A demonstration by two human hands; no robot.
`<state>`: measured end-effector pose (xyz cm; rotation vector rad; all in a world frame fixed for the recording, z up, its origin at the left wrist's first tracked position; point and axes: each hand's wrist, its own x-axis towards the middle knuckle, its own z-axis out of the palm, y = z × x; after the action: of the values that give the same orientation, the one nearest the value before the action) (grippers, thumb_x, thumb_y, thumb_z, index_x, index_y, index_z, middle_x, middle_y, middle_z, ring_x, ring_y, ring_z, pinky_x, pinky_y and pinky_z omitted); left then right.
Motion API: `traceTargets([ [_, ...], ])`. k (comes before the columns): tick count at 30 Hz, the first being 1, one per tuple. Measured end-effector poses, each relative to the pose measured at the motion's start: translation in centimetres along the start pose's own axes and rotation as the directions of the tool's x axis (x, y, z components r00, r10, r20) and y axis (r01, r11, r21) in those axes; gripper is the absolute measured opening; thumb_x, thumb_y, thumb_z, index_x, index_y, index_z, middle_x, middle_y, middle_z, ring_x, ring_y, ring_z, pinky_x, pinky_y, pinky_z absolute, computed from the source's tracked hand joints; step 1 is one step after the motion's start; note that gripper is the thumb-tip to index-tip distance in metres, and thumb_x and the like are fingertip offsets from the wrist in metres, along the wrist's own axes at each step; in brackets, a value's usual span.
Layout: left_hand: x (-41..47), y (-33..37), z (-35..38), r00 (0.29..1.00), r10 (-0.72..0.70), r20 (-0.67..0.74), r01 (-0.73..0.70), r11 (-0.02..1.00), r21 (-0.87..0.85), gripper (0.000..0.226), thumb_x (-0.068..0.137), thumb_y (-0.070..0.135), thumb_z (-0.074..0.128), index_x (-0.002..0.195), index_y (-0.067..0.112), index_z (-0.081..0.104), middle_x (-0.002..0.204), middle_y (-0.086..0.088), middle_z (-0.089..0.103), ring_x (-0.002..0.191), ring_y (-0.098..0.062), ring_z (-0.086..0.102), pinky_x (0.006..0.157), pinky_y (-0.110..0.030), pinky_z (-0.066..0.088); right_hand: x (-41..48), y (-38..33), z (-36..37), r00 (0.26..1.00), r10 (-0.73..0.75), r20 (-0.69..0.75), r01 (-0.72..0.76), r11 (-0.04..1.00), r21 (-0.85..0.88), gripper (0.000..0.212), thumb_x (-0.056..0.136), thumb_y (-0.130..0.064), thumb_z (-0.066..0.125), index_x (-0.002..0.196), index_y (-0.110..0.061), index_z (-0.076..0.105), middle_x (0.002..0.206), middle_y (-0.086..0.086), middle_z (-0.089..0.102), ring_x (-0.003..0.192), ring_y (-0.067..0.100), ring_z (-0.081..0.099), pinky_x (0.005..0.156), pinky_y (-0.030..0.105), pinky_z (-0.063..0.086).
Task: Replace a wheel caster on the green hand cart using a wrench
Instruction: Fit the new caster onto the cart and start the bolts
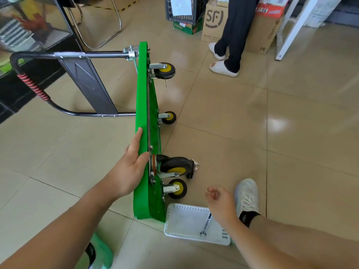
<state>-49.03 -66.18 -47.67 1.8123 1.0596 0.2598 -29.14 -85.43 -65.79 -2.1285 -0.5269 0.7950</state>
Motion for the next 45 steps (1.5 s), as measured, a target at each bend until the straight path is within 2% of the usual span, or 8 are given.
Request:
traceTargets([
  [4, -0.1, -0.2, 0.2, 0.999, -0.024, -0.041, 0.023, 1.000, -0.014, 0.064, 0.110, 0.026, 0.035, 0.163, 0.044, 0.002, 0.154, 0.027, 0.021, 0.137, 0.006, 0.028, 0.111, -0.016, 0.021, 0.4, 6.7, 1.3, 0.951, 0.303, -0.061, -0.307, 0.950, -0.058, 0.014, 0.082, -0.010, 0.073, 0.073, -0.010, 0.062, 0.066, 0.003, 0.059, 0.063, 0.019, 0.051, 0.052, 0.014, 0.035],
  [7, 0.0, -0.7, 0.3, 0.998, -0.023, -0.050, 0.021, 0.999, -0.040, 0.066, 0.107, 0.036, 0.042, 0.161, 0.049, 0.005, 0.154, 0.033, 0.026, 0.136, 0.010, 0.037, 0.116, -0.020, 0.024, 1.0, 11.1, 2.8, 0.908, 0.415, -0.061, -0.418, 0.881, -0.221, 0.025, 0.081, -0.023, 0.077, 0.065, -0.018, 0.058, 0.067, -0.002, 0.057, 0.068, 0.022, 0.056, 0.059, 0.029, 0.030],
  [12, 0.4, -1.8, 0.4, 0.998, -0.007, -0.063, 0.002, 0.996, -0.085, 0.072, 0.091, 0.047, 0.039, 0.157, 0.057, 0.013, 0.145, 0.045, 0.037, 0.137, 0.009, 0.043, 0.122, -0.034, 0.030, 2.9, 15.9, 5.4, 0.883, 0.469, 0.021, -0.453, 0.863, -0.224, 0.029, 0.081, -0.026, 0.079, 0.104, -0.011, 0.069, 0.095, 0.008, 0.071, 0.095, 0.025, 0.068, 0.080, 0.031, 0.044],
  [20, 0.6, -2.2, 0.1, 0.999, 0.000, -0.045, -0.005, 0.994, -0.110, 0.071, 0.089, 0.053, 0.044, 0.153, 0.063, 0.016, 0.154, 0.032, 0.040, 0.140, -0.002, 0.046, 0.122, -0.043, 0.032, 3.8, 14.9, 5.3, 0.925, 0.364, 0.109, -0.359, 0.931, -0.060, 0.029, 0.090, -0.015, 0.070, 0.062, -0.015, 0.064, 0.054, 0.001, 0.063, 0.060, 0.023, 0.058, 0.067, 0.039, 0.046],
  [24, 0.4, -1.3, -0.1, 1.000, 0.000, -0.019, -0.001, 0.998, -0.060, 0.076, 0.089, 0.048, 0.039, 0.159, 0.053, 0.010, 0.151, 0.040, 0.034, 0.137, 0.015, 0.038, 0.123, -0.030, 0.026, 1.5, 8.1, 2.1, 0.953, 0.252, 0.166, -0.265, 0.963, 0.057, 0.021, 0.090, -0.012, 0.068, 0.072, -0.001, 0.068, 0.057, 0.003, 0.057, 0.065, 0.020, 0.053, 0.069, 0.035, 0.043],
  [31, 0.2, -0.3, -1.0, 0.998, -0.004, 0.069, 0.005, 1.000, -0.008, 0.068, 0.107, 0.040, 0.037, 0.161, 0.045, -0.004, 0.167, 0.014, 0.015, 0.147, 0.000, 0.022, 0.120, -0.023, 0.018, -1.3, -6.6, -5.1, 0.967, 0.097, 0.236, -0.146, 0.969, 0.202, 0.016, 0.101, -0.028, 0.057, 0.103, -0.018, 0.069, 0.099, 0.004, 0.071, 0.090, 0.020, 0.068, 0.083, 0.044, 0.061],
  [40, 0.3, -0.1, -1.0, 0.994, 0.029, 0.109, -0.030, 1.000, 0.008, 0.066, 0.112, 0.034, 0.031, 0.159, 0.044, -0.014, 0.167, 0.009, 0.009, 0.135, -0.002, 0.025, 0.109, -0.022, 0.022, -1.8, -21.0, -8.5, 0.877, -0.142, 0.459, 0.026, 0.968, 0.249, 0.025, 0.108, -0.028, 0.040, 0.115, -0.021, 0.064, 0.077, 0.000, 0.059, 0.061, 0.014, 0.052, 0.055, 0.027, 0.043],
  [45, 0.5, -0.6, -1.1, 0.994, 0.044, 0.104, -0.044, 0.999, -0.005, 0.068, 0.111, 0.035, 0.034, 0.158, 0.046, -0.014, 0.168, 0.012, 0.008, 0.144, -0.004, 0.024, 0.119, -0.025, 0.021, -0.7, -24.3, -6.3, 0.850, -0.181, 0.495, 0.051, 0.963, 0.264, 0.022, 0.104, 0.000, 0.045, 0.123, -0.006, 0.054, 0.088, 0.006, 0.073, 0.065, 0.014, 0.057, 0.056, 0.025, 0.041],
])
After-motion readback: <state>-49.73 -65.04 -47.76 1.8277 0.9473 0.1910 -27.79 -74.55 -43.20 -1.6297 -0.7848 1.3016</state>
